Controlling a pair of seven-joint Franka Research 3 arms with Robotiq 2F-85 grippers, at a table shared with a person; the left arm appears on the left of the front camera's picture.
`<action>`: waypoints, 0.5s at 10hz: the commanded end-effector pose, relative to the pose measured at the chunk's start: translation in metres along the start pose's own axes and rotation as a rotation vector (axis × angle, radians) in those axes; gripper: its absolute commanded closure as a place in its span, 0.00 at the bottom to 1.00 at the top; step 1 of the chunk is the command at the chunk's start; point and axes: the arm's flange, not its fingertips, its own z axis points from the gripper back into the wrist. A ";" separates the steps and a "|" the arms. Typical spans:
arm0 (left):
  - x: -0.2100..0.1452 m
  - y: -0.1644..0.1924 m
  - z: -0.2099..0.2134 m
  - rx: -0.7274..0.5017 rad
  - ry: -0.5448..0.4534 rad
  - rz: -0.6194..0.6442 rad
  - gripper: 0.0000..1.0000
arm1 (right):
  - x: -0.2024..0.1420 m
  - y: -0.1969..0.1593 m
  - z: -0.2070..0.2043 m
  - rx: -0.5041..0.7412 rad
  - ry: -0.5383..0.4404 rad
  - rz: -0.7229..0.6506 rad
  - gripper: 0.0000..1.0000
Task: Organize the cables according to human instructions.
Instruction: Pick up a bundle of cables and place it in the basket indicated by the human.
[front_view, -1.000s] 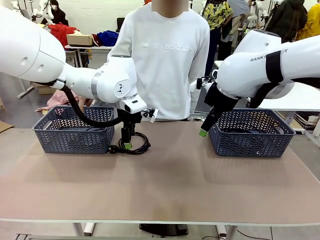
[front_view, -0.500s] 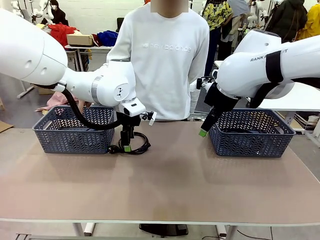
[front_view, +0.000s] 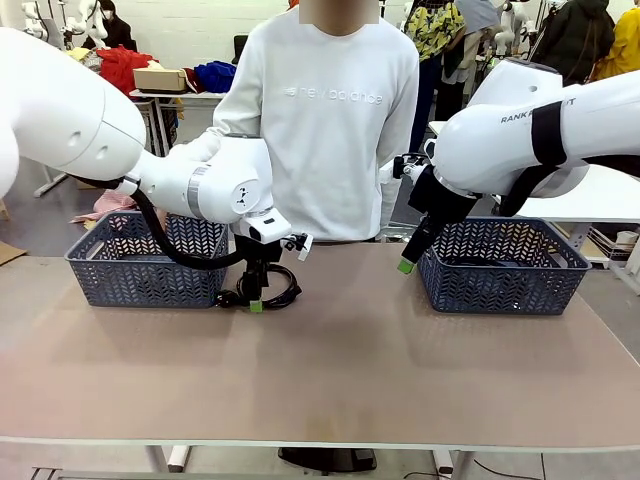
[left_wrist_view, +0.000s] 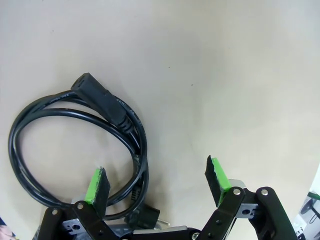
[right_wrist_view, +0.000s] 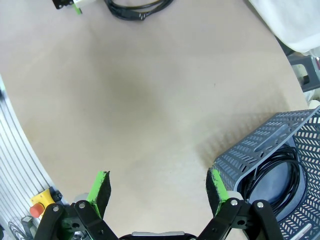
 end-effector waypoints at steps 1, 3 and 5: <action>-0.001 0.007 -0.005 0.002 -0.006 0.001 0.00 | 0.001 0.000 0.002 -0.002 -0.004 0.007 0.00; -0.001 0.011 -0.012 0.017 -0.002 0.003 0.00 | 0.001 0.000 0.002 -0.002 -0.004 0.007 0.00; -0.003 0.015 -0.016 0.024 -0.004 0.010 0.00 | 0.001 0.000 0.002 -0.002 -0.004 0.007 0.00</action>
